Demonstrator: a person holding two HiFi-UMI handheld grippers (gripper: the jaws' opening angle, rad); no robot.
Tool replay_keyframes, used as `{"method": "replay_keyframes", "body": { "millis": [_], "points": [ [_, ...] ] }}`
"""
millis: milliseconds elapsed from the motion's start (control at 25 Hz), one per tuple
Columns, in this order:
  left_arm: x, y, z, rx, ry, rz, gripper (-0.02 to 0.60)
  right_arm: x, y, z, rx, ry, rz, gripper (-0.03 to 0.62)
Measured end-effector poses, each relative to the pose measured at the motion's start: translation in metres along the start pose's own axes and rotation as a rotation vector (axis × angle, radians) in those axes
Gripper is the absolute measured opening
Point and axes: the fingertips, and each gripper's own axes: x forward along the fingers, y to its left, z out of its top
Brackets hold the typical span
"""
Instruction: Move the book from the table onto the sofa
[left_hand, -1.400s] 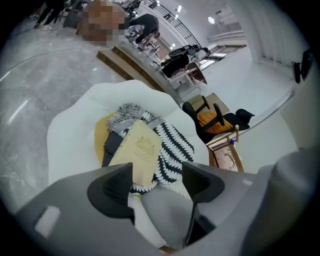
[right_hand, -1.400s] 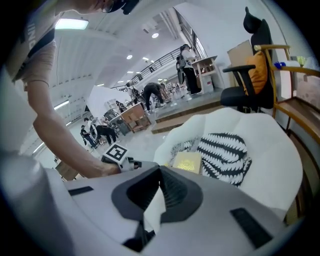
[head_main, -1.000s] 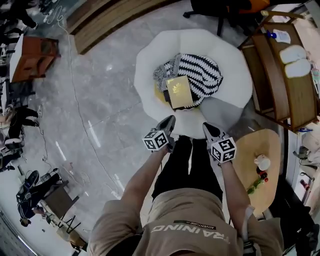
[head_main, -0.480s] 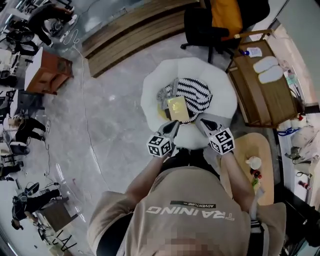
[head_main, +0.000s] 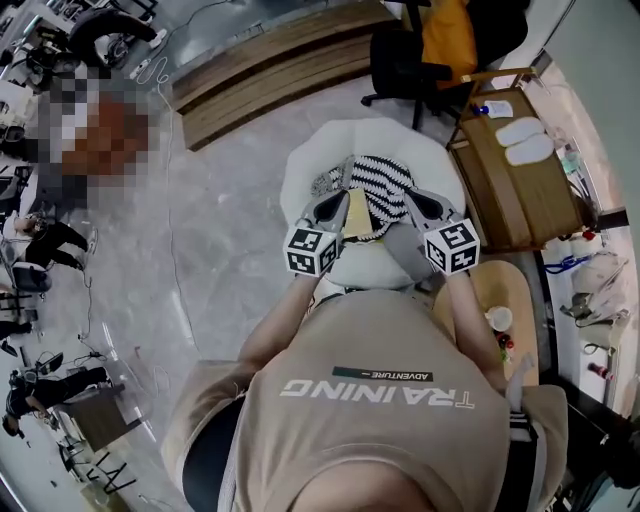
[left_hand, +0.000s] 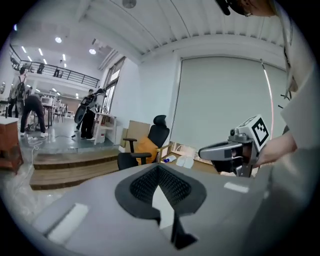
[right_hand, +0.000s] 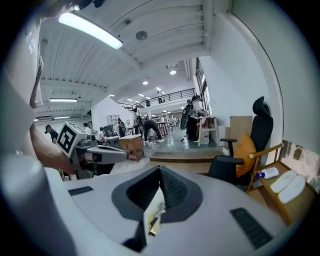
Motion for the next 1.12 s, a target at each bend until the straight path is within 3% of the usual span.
{"method": "replay_keyframes", "body": {
  "millis": [280,640,920,1120],
  "points": [
    [-0.001,0.001,0.082,0.141,-0.114,0.015,0.006,0.018,0.004,0.050,-0.121,-0.074,0.018,0.005],
    [-0.009,0.005,0.085,0.075,-0.094,0.009,0.006,0.009,0.028,0.099,-0.172,-0.113,0.000,0.004],
    [-0.013,0.007,0.069,0.066,-0.050,-0.010,0.006,0.008,0.026,0.083,-0.085,-0.113,-0.026,0.003],
    [-0.013,0.010,0.085,0.101,-0.068,-0.009,0.006,0.009,0.029,0.077,-0.090,-0.107,-0.037,0.005]
  ]
}}
